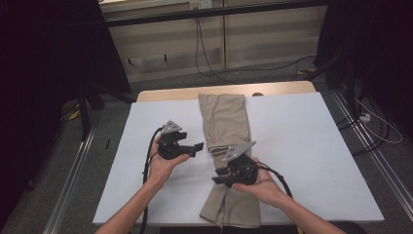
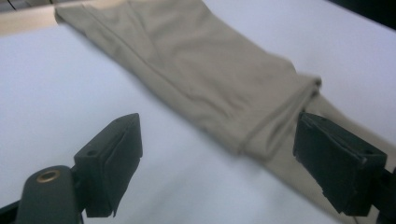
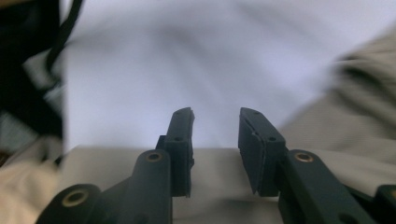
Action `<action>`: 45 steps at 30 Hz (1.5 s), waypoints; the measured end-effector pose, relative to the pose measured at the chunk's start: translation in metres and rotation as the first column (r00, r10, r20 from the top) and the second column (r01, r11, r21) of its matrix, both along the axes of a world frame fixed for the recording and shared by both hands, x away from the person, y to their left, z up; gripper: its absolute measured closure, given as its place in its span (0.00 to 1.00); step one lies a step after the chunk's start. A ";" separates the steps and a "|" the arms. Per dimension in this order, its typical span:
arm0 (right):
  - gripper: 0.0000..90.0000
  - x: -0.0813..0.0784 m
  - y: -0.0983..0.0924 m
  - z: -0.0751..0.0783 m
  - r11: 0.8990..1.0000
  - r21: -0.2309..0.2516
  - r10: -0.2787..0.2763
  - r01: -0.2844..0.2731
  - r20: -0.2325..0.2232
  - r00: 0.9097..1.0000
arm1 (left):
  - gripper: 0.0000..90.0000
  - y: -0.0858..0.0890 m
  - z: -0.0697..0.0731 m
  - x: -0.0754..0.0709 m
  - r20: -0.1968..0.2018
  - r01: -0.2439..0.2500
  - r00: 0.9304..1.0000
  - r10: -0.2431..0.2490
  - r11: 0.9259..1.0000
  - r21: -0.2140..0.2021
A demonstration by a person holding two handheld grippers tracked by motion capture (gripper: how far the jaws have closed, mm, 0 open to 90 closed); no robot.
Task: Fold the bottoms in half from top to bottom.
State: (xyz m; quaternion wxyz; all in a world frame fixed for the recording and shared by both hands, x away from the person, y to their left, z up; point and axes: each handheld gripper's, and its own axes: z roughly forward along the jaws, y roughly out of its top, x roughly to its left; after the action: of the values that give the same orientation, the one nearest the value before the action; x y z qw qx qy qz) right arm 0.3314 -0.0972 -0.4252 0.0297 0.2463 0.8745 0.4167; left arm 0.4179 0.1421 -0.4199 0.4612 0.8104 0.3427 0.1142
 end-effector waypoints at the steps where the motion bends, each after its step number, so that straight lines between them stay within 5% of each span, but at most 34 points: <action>1: 0.71 -0.005 0.005 -0.003 1.000 0.001 0.022 -0.022 -0.005 1.000 | 0.17 0.003 -0.003 -0.007 -0.009 0.001 1.000 -0.001 1.000 -0.006; 9: 0.65 -0.053 0.013 -0.011 0.987 -0.030 0.157 -0.157 -0.022 0.987 | 0.17 0.015 -0.020 -0.033 -0.026 0.015 1.000 -0.015 1.000 0.000; 12: 0.55 -0.064 0.010 -0.018 0.988 -0.025 0.154 -0.154 -0.007 0.988 | 0.17 0.012 -0.025 -0.032 -0.033 0.017 0.999 -0.017 1.000 0.008; 14: 0.50 -0.067 0.015 -0.024 0.985 -0.072 0.159 -0.158 0.018 0.987 | 0.17 0.010 -0.026 -0.032 -0.032 0.027 0.999 -0.026 1.000 0.010; 15: 0.53 -0.067 0.018 -0.026 0.983 -0.093 0.162 -0.159 0.025 0.987 | 0.17 0.010 -0.026 -0.032 -0.031 0.026 0.999 -0.026 1.000 0.015; 17: 0.75 -0.065 0.021 -0.026 0.989 -0.092 0.119 -0.115 0.043 0.992 | 0.17 0.011 -0.026 -0.032 -0.031 0.020 0.999 -0.019 1.000 0.006; 20: 0.93 -0.051 0.016 -0.018 0.998 -0.017 0.063 -0.062 0.026 0.998 | 0.17 0.014 -0.025 -0.032 -0.024 0.010 1.000 -0.010 1.000 -0.003; 26: 0.96 -0.014 -0.006 0.015 0.992 0.103 -0.081 0.074 0.068 0.994 | 0.18 0.019 -0.024 -0.028 -0.026 -0.030 0.999 0.029 0.999 -0.022; 30: 0.96 0.015 -0.019 0.041 0.975 0.161 -0.173 0.154 0.110 0.979 | 0.20 0.021 -0.023 -0.029 -0.025 -0.042 0.999 0.042 0.999 -0.010; 36: 0.97 0.067 -0.040 0.074 0.921 0.257 -0.335 0.293 0.136 0.932 | 0.23 0.020 -0.025 -0.030 -0.037 -0.032 0.999 0.032 0.999 -0.008; 42: 0.97 0.112 -0.053 0.082 0.878 0.280 -0.431 0.389 0.105 0.896 | 0.26 0.013 -0.027 -0.035 -0.032 0.013 0.999 -0.012 1.000 0.013; 45: 0.97 0.132 -0.059 0.080 0.854 0.277 -0.483 0.441 0.101 0.870 | 0.32 0.008 -0.028 -0.039 -0.044 0.060 0.997 -0.059 0.998 0.022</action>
State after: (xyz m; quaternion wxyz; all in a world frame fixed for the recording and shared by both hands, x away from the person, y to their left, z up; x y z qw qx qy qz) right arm 0.4637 -0.1558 -0.3456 0.1715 0.4157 0.7256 0.5208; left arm 0.3785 0.1501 -0.4484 0.4475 0.8279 0.3269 0.0868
